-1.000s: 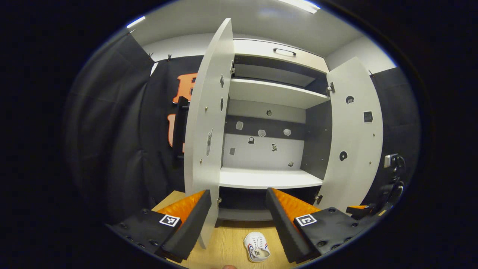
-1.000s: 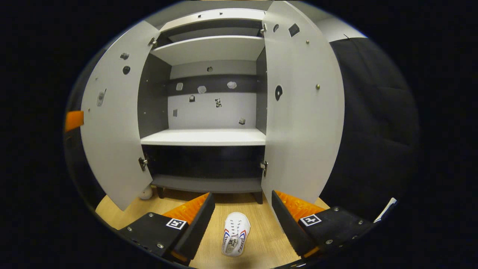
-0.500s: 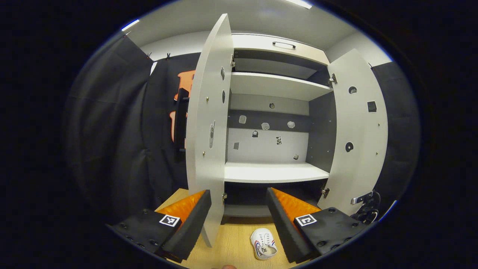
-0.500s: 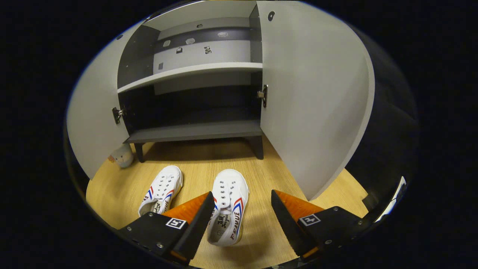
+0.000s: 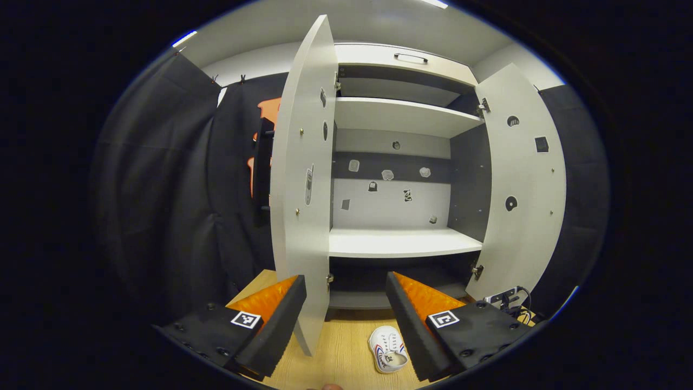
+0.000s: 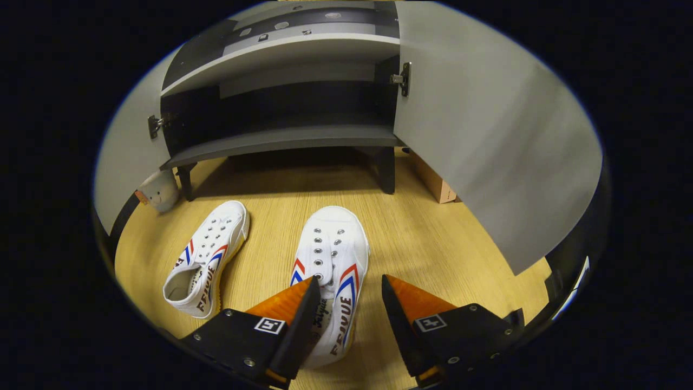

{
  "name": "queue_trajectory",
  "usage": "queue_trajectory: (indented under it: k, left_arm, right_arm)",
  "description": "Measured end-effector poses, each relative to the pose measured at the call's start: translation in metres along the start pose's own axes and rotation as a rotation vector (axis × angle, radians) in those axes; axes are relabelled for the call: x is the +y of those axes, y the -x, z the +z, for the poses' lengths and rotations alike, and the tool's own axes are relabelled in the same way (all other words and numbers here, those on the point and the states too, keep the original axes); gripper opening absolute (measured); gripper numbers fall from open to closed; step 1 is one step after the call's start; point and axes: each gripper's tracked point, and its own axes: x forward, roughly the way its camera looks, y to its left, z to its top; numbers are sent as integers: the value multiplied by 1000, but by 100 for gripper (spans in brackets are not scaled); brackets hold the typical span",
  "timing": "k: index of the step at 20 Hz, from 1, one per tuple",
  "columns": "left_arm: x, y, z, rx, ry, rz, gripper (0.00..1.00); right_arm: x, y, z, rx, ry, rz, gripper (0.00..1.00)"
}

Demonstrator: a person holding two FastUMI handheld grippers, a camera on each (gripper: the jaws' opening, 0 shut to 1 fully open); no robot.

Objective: Grab one shoe with the right hand and put it into the shoe cabinet, grab the other shoe with the left hand and put it into the shoe cabinet; then close the right door with the right hand and the left door with the left hand.

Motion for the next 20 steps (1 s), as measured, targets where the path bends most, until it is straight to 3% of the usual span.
queue_trajectory:
  k: [4, 7, 9, 10, 11, 12, 13, 17, 20]
  left_arm:
    - [1, -2, -4, 7, 5, 3, 96]
    - [2, -4, -6, 15, 18, 2, 96]
    - [1, -3, -7, 15, 27, -2, 96]
    - [0, -3, -7, 16, 27, -6, 96]
    - [-1, -3, -8, 19, 23, -12, 96]
    - [-2, -4, -10, 22, 17, -18, 96]
    - [-2, -4, -10, 25, 12, -21, 96]
    - [-7, -5, -10, 20, 22, -37, 99]
    - [-10, -4, -11, 17, 18, -42, 96]
  right_arm:
    - [2, -11, -13, 57, 17, 3, 56]
    - [5, -11, -13, 72, 12, 7, 38]
    - [1, -12, -11, 75, 16, -19, 33]
    - [-2, -13, -12, 82, 30, -37, 25]
    - [-3, -13, -9, 80, 40, -50, 8]
    - [-3, -11, -7, 79, 42, -56, 9]
    - [-3, -7, -2, 75, 25, -54, 0]
    - [5, 15, 12, 53, -5, -34, 0]
    - [15, 36, 30, 25, 14, -15, 0]
